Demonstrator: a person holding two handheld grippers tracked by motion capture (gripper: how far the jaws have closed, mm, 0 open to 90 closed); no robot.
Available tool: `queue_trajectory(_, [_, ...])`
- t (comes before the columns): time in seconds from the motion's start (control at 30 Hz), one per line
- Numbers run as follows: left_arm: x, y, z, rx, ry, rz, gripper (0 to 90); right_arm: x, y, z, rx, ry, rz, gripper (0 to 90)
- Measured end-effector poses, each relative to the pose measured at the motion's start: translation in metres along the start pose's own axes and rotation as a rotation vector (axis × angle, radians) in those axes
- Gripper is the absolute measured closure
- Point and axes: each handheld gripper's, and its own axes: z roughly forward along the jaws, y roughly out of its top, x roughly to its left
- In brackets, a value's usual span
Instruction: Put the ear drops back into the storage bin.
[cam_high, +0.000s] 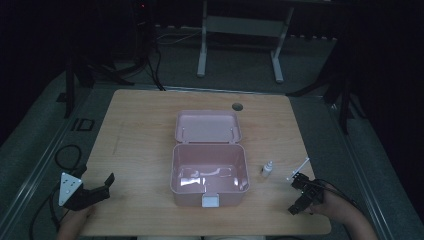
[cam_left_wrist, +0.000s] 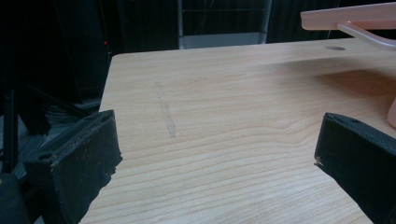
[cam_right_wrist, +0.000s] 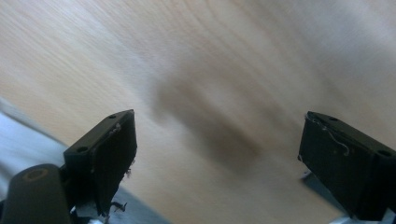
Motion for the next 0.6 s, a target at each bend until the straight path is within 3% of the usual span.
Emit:
queue_trajectory(0.23, [0.000,0.000,0.000,0.000,-0.001,0.000,0.3,-0.001,0.010,-0.002,0.023,-0.002,-0.040,13.8])
queue_trajectory(0.5, [0.000,0.000,0.000,0.001,-0.002,-0.002,0.4,-0.003,0.023,-0.008,0.052,0.017,-0.057,14.5])
queue_trajectory(0.6, [0.000,0.000,0.000,0.002,-0.003,-0.002,0.3,-0.005,0.029,-0.011,0.035,0.015,-0.052,14.5])
